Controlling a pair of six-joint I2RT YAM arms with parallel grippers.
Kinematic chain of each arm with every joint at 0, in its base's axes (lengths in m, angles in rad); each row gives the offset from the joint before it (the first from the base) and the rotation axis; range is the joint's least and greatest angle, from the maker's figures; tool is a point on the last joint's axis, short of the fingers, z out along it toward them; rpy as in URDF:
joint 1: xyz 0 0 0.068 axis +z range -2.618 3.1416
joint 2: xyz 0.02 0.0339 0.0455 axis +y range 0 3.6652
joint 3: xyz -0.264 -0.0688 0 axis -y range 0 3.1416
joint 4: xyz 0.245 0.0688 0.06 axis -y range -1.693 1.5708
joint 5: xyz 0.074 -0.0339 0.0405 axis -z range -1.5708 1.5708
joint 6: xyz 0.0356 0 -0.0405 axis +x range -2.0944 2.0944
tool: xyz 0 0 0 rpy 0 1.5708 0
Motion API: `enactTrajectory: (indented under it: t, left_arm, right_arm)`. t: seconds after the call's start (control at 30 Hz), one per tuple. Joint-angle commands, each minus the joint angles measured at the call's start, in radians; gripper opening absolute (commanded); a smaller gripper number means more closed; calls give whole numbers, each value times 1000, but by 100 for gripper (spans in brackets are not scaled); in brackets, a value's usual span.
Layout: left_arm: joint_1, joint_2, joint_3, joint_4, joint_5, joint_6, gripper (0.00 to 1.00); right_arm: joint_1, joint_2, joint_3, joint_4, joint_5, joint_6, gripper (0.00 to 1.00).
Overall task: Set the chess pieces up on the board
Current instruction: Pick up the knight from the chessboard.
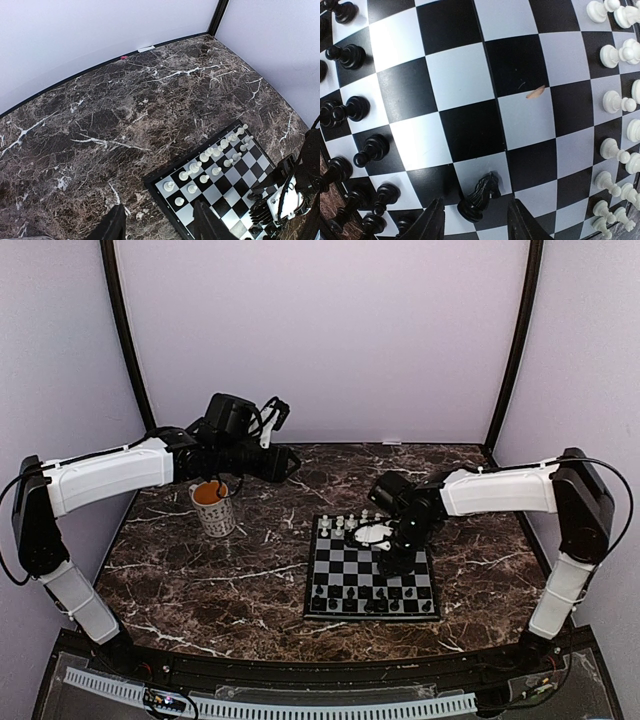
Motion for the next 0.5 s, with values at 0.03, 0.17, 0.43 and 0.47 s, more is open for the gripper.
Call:
enactTrajectory:
  t: [0.03,0.17,0.43,0.47]
  left_arm:
    - [3,-9,14,-19,-2,12,48]
    - [3,-8,15,-19,0,10,48]
    - [3,-3,17,-21,3,11,48]
    - [3,-2,17,-21,4,10,48]
  right_arm:
    - [-9,25,25,2,-8,15,42]
    - [-12,46,29,-1,-9,16,37]
    - [-21,72,33,-11,-20,20,27]
    - [-25,70,30,-11,-19,21,28]
